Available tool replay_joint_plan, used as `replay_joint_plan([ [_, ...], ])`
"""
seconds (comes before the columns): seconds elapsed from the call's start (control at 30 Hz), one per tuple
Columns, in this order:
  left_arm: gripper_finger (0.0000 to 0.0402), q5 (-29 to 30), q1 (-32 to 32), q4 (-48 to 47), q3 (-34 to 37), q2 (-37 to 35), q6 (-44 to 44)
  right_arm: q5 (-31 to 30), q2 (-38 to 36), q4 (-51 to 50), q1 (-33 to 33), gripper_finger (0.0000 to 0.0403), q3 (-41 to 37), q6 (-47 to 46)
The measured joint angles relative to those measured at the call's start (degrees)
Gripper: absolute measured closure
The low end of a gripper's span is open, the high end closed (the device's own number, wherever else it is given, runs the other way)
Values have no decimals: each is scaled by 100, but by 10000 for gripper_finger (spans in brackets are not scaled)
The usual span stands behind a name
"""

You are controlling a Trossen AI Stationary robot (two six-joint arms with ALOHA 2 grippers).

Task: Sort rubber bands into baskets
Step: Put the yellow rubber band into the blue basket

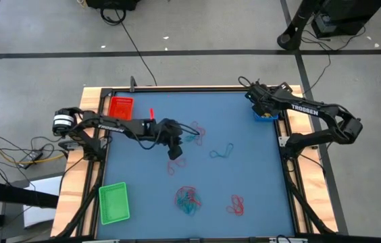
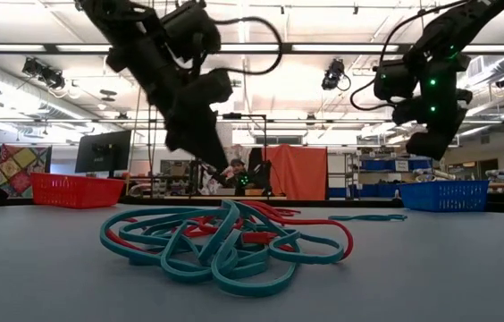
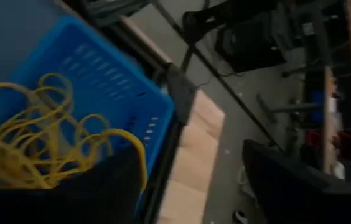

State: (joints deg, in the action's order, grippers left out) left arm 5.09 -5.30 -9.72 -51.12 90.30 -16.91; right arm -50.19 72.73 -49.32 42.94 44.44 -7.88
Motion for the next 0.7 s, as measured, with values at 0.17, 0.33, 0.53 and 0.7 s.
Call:
replay_joint_plan([
  [0.17, 316, 7, 51, 11, 282, 0, -277, -870, 0, -437, 0, 95, 260, -533],
  [0.33, 316, 2, 202, 110, 441, 0, -448, 223, -23, -275, -22, 100, 370, -241],
  [0.53, 316, 8, 345, 109, 465, 0, -451, -617, 26, -517, 95, 121, 370, -398],
  [0.7, 316, 27, 345, 107, 465, 0, -448, -289, 29, -568, 83, 138, 370, -409],
])
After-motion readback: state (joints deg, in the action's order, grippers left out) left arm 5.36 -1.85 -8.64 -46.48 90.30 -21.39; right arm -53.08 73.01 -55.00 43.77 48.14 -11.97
